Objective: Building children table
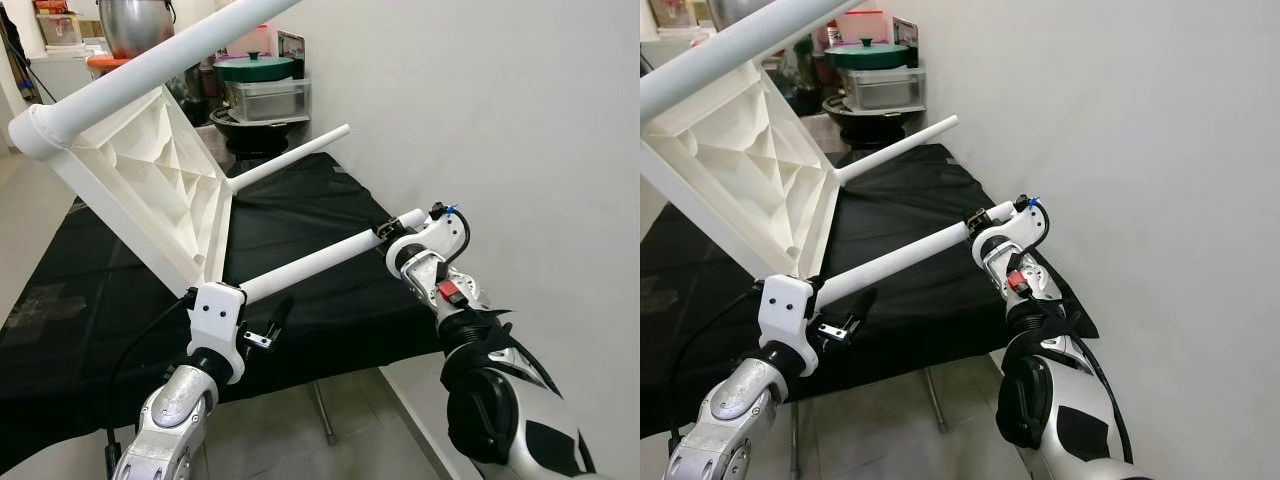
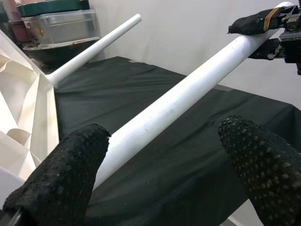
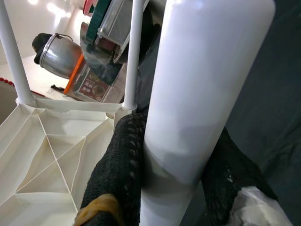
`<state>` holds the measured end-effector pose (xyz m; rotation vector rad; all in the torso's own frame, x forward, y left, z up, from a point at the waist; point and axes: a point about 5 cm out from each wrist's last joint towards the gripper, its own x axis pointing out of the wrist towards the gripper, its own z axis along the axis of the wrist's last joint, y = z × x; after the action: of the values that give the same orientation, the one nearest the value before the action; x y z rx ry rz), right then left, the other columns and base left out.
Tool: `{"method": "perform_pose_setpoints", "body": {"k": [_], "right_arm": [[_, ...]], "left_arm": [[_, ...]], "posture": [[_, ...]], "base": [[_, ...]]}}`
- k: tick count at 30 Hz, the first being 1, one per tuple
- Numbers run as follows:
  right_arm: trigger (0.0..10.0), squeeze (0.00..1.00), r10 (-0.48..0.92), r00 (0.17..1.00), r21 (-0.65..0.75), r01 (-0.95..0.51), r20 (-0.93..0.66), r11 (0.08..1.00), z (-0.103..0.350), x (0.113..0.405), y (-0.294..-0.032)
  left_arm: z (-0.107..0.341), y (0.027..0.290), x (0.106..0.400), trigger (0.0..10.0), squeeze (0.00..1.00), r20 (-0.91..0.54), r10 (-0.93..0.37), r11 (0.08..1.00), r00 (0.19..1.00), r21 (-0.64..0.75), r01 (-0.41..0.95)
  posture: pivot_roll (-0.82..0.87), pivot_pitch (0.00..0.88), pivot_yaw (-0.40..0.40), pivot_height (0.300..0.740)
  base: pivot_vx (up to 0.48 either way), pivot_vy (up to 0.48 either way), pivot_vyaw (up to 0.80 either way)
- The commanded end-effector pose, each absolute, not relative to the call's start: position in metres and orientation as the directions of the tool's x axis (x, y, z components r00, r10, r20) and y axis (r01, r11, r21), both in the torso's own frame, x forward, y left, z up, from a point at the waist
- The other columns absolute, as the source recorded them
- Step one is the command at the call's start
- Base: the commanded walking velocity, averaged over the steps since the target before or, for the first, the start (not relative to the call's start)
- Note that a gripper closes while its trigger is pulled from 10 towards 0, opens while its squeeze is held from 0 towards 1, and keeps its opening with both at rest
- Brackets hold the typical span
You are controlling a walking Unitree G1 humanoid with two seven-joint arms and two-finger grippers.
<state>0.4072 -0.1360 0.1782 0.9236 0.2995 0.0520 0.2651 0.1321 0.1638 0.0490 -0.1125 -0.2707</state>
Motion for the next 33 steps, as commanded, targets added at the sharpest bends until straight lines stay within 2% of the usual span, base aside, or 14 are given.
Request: {"method": "perform_pose_setpoints", "body": {"k": [1,13,14,16,17,22,23,25,26,28,29,30,33], "right_arm": [[9.9,0.0,0.191,0.827,0.576,0.184,-0.529,0.797,0.117,0.385,-0.123],[10.0,0.0,0.152,0.827,0.542,0.205,-0.542,0.815,0.118,0.386,-0.129],[10.0,0.6,0.139,0.826,0.537,0.218,-0.546,0.815,0.117,0.386,-0.131],[10.0,0.6,0.139,0.826,0.537,0.218,-0.546,0.815,0.117,0.386,-0.131],[10.0,1.0,0.126,0.825,0.533,0.233,-0.552,0.813,0.116,0.385,-0.134],[10.0,1.0,0.068,0.813,0.505,0.292,-0.579,0.812,0.11,0.383,-0.143],[10.0,0.87,0.065,0.811,0.507,0.299,-0.582,0.808,0.109,0.382,-0.145],[10.0,0.87,0.065,0.811,0.507,0.299,-0.582,0.808,0.109,0.382,-0.145],[10.0,0.0,0.064,0.83,0.516,0.281,-0.554,0.809,0.115,0.385,-0.147],[10.0,0.03,0.082,0.891,0.547,0.2,-0.447,0.813,0.135,0.393,-0.147],[10.0,0.03,0.082,0.891,0.547,0.2,-0.447,0.813,0.135,0.393,-0.147],[10.0,1.0,0.089,0.925,0.521,0.127,-0.37,0.844,0.15,0.399,-0.148],[10.0,1.0,0.091,0.95,0.471,0.063,-0.299,0.88,0.164,0.401,-0.149]], "left_arm": [[0.162,0.131,0.264,10.0,0.0,0.091,-0.275,0.96,0.957,0.073,0.269],[0.162,0.131,0.263,10.0,0.0,0.089,-0.275,0.96,0.957,0.073,0.269],[0.162,0.131,0.263,10.0,0.0,0.088,-0.275,0.96,0.957,0.074,0.269],[0.162,0.131,0.263,10.0,0.0,0.088,-0.275,0.96,0.957,0.074,0.269],[0.162,0.132,0.263,10.0,0.0,0.087,-0.276,0.96,0.957,0.075,0.27],[0.161,0.132,0.262,10.0,0.0,0.084,-0.277,0.96,0.957,0.075,0.271],[0.161,0.132,0.262,10.0,0.0,0.084,-0.275,0.96,0.958,0.074,0.269],[0.161,0.132,0.262,10.0,0.0,0.084,-0.275,0.96,0.958,0.074,0.269],[0.161,0.132,0.262,10.0,0.0,0.085,-0.275,0.96,0.958,0.073,0.269],[0.161,0.133,0.261,10.0,0.0,0.086,-0.273,0.961,0.958,0.071,0.267],[0.161,0.133,0.261,10.0,0.0,0.086,-0.273,0.961,0.958,0.071,0.267],[0.161,0.132,0.262,10.0,0.0,0.087,-0.273,0.961,0.958,0.069,0.268],[0.162,0.132,0.262,10.0,0.0,0.088,-0.275,0.961,0.958,0.069,0.269]], "posture": [[0.08,0.0,-0.063,0.74],[0.08,0.0,-0.064,0.74],[0.08,0.0,-0.063,0.74],[0.08,0.0,-0.063,0.74],[0.08,0.0,-0.063,0.74],[0.08,0.0,-0.063,0.74],[0.08,0.0,-0.064,0.74],[0.08,0.0,-0.064,0.74],[0.08,0.0,-0.064,0.74],[0.08,0.0,-0.062,0.74],[0.08,0.0,-0.062,0.74],[0.08,0.0,-0.064,0.74],[0.08,0.0,-0.064,0.74]], "base": [[0.0,0.0,0.0],[0.0,0.0,0.0],[0.0,0.0,0.0],[0.0,0.0,0.0],[0.0,0.0,0.0],[0.0,0.0,0.0],[0.0,0.0,0.0],[0.0,0.0,0.0],[0.0,0.0,0.0],[0.0,0.0,0.0],[0.0,0.0,0.0],[0.0,0.0,0.0],[0.0,0.0,0.0]]}}
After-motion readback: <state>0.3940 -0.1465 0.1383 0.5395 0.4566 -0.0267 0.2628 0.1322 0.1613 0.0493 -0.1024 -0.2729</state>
